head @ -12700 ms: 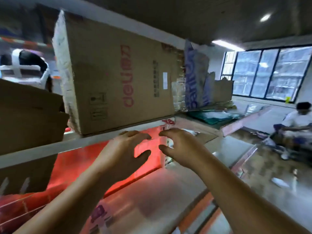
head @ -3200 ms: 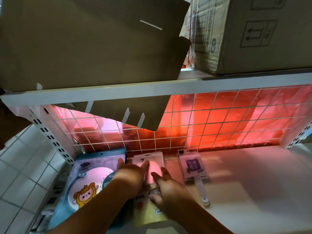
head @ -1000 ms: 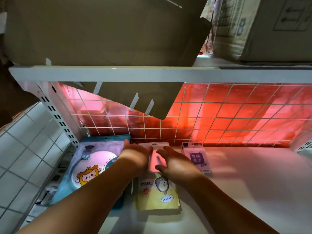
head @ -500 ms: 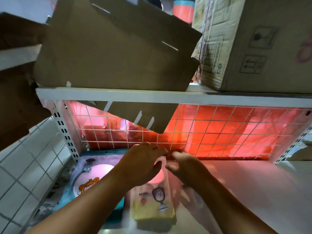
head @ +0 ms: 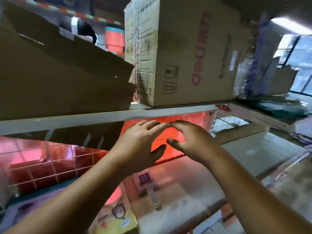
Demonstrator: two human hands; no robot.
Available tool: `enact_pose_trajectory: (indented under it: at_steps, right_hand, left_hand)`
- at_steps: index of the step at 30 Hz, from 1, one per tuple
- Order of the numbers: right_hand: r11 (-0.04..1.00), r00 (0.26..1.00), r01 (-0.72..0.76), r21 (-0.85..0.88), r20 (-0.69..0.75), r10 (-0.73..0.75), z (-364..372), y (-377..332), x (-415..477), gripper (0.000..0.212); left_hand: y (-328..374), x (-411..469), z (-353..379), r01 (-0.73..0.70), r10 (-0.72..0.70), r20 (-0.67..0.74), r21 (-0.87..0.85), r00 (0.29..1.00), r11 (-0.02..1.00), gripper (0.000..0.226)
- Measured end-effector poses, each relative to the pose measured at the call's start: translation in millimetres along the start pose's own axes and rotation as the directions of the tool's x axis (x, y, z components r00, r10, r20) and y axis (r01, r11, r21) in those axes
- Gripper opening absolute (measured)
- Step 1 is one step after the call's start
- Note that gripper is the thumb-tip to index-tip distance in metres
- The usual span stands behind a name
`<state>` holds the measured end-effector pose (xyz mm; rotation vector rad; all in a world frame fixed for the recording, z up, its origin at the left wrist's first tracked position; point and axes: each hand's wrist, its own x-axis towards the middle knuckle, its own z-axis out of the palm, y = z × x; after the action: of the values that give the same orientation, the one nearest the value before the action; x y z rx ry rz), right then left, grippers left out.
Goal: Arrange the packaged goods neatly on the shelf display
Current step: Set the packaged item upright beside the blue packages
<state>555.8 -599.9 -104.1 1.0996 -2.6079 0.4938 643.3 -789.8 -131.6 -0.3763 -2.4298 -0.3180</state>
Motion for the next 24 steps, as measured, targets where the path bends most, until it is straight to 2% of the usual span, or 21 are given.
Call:
enact_pose_trajectory:
  at_steps: [4,13,17,21,24]
  right_hand:
    - [0.993,0.991,-0.093,-0.065,-0.101,0.086,-55,23,-21,0.063]
    - [0.952,0.936,-0.272,-0.142,-0.269,0.227,-162,106,-102,0.057]
    - [0.925,0.912,-0.338,-0.173,-0.303,0.276,-210,163,-148,0.054]
    - [0.902,0.889,-0.390,-0.184,-0.330,0.317,-254,219,-188,0.052]
    - [0.881,0.872,-0.438,-0.181,-0.325,0.367,-282,262,-212,0.058]
  left_hand:
    - [31,42,-7,-0.074,0.073,-0.042,-0.019,0.996,0.997,0.059]
    - [150,140,6,-0.204,0.204,0.005,0.010,0.979,0.979,0.066]
    - [220,185,31,-0.274,0.275,0.026,-0.023,0.961,0.961,0.071]
    - [285,222,58,-0.297,0.298,0.058,-0.020,0.953,0.955,0.066]
    - [324,252,81,-0.284,0.288,0.104,-0.052,0.952,0.957,0.062]
